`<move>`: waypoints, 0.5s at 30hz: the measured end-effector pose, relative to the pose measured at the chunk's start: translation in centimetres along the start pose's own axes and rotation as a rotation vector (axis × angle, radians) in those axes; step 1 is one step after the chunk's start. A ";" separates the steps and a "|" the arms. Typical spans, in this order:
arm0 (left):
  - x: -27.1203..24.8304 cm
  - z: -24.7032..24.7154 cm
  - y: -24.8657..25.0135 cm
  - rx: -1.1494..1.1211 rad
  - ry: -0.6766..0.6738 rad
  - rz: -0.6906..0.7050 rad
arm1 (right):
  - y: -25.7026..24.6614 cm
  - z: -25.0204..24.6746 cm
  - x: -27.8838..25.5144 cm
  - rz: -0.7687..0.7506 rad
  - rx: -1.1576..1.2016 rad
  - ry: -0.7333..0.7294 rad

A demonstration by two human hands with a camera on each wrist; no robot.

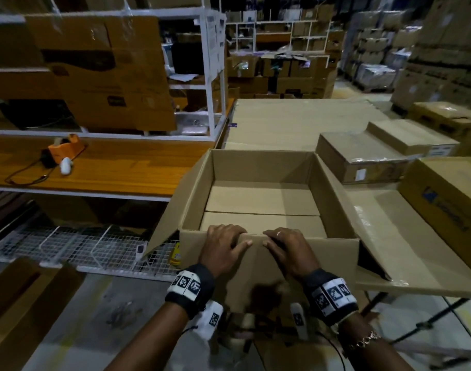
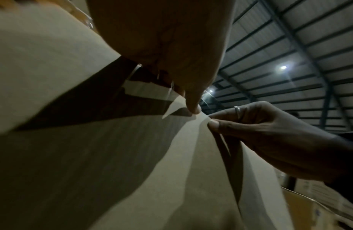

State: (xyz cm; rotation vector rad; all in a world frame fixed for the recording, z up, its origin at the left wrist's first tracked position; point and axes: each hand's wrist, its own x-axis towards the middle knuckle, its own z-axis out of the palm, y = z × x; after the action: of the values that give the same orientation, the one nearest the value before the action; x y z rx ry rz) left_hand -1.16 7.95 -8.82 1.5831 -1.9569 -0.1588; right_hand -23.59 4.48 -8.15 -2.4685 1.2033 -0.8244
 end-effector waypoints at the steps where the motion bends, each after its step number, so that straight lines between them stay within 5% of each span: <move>1: 0.3 0.5 0.9 0.004 -0.019 0.001 | 0.7 -0.5 -0.5 0.002 -0.011 0.004; 15: 1.6 4.2 6.5 -0.065 0.122 -0.064 | 4.4 -4.8 -3.7 0.134 -0.056 0.102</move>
State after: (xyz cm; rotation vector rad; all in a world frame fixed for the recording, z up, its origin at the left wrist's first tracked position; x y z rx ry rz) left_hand -9.03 7.13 -8.69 1.5763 -1.7920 -0.1460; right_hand -31.04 4.72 -7.75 -2.3825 1.4288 -0.9007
